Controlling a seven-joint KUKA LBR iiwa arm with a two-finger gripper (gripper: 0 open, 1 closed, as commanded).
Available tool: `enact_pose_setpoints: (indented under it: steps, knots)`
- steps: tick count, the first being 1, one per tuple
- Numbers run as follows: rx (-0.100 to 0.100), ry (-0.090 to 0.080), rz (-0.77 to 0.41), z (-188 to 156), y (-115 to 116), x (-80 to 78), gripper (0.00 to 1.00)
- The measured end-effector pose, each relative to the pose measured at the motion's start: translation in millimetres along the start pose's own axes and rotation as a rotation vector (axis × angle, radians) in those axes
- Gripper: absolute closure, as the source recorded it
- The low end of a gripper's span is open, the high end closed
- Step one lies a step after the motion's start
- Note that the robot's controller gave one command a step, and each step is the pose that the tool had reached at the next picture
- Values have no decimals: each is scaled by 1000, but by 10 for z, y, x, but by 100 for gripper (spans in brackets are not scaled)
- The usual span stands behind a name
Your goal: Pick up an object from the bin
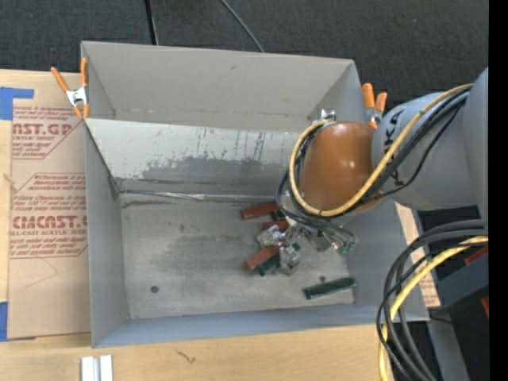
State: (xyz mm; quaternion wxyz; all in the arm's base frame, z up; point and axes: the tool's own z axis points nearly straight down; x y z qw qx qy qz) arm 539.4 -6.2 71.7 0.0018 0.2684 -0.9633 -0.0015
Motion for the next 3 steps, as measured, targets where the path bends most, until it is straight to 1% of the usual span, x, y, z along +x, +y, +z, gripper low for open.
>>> enact_pose_setpoints:
  steps: [1, 2, 3]
  knots:
    - [11, -10, -71, -344, 32, -226, 100]
    - [-4, 5, -110, -617, 178, -14, 100]
    - [4, -6, -60, -1719, -3, 188, 100]
